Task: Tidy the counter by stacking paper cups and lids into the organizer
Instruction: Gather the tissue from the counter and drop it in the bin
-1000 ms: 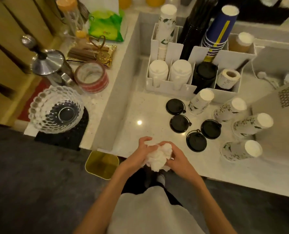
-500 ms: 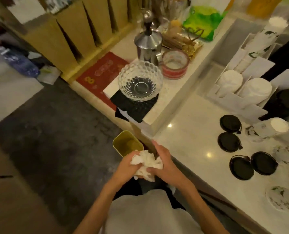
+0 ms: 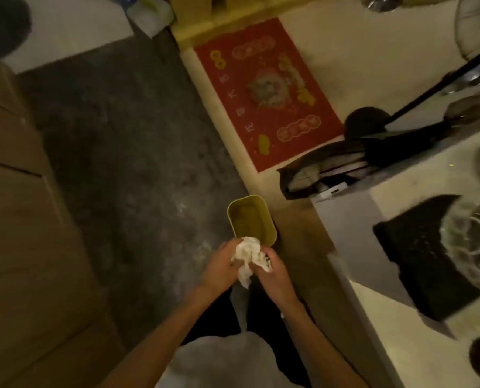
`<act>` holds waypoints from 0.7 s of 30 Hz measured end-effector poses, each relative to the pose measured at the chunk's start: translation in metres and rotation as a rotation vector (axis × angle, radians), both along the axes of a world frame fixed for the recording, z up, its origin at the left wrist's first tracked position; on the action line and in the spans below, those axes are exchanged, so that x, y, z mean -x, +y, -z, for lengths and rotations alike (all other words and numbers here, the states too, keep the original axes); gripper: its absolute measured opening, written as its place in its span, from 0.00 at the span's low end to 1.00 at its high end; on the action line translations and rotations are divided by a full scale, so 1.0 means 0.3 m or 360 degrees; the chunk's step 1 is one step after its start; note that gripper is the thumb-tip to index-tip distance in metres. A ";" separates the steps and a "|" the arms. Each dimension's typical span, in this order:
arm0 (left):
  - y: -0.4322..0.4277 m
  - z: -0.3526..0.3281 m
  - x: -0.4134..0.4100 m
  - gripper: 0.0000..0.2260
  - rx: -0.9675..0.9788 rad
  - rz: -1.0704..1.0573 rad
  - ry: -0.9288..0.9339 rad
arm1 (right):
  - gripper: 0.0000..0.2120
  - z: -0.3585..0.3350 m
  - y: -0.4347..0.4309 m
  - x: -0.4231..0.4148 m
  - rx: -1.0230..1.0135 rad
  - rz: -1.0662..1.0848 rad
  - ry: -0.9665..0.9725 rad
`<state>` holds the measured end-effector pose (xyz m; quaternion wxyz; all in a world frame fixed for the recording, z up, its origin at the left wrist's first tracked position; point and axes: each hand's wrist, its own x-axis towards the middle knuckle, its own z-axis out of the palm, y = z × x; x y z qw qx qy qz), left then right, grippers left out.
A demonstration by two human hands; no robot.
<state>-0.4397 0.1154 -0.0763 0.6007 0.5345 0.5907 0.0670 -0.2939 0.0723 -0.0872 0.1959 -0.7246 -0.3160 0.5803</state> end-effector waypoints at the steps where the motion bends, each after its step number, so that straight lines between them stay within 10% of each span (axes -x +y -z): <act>1: 0.034 0.070 0.002 0.20 0.0062 -0.0043 0.0055 | 0.17 0.065 0.035 0.011 0.0073 0.0017 -0.0018; 10: 0.224 0.794 -0.115 0.12 0.0370 -0.0097 -0.0099 | 0.09 0.728 0.214 -0.071 0.0464 0.0580 -0.0176; 21: 0.262 1.552 -0.244 0.24 0.0627 -0.0320 -0.0001 | 0.17 1.495 0.249 -0.170 0.0363 0.0186 -0.0353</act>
